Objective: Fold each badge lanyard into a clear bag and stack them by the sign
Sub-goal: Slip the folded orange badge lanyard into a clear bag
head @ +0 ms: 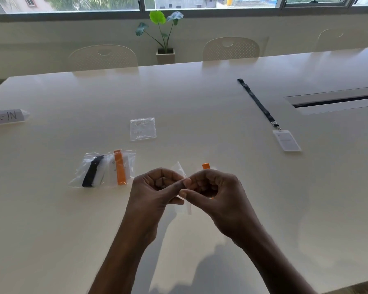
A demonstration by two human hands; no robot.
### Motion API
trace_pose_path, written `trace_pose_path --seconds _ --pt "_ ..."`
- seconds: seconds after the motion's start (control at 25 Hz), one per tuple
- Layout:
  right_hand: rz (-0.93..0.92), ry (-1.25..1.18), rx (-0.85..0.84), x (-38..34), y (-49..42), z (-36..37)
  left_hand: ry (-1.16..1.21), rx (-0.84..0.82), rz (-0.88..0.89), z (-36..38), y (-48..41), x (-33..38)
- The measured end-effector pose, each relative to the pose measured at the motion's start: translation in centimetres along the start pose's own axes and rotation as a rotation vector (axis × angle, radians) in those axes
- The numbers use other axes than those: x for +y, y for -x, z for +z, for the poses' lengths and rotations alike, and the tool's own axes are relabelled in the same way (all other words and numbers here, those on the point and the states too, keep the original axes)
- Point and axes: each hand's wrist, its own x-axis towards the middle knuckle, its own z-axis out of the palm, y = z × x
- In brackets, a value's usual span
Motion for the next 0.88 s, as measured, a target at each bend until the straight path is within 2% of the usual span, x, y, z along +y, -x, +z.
trace_pose_path --seconds 0.2,0.4,0.56,0.64,0.76,0.88 --pt "0.078 -0.108 -0.003 0.7 0.2 -1.2 -0.068 -0.051 0.05 0.7 -0.6 -0.2" --pt "0.002 0.15 0.166 1.5 0.1 -1.2 -0.254 -0.047 0.129 2.3 -0.7 -0.3" --pt "-0.062 0.277 0.152 2.1 0.1 -1.5 -0.385 -0.043 0.158 2.5 -1.0 -0.2" --pt "-0.021 0.167 0.101 1.9 -0.1 -2.1 -0.406 -0.072 0.167 2.3 -1.1 0.0" --pt "0.113 -0.195 0.007 1.5 -0.2 -2.5 -0.438 -0.133 0.185 2.0 -1.3 0.2" --pt "0.146 -0.289 0.018 1.5 -0.2 -2.3 -0.474 -0.13 0.197 2.0 -1.4 0.2"
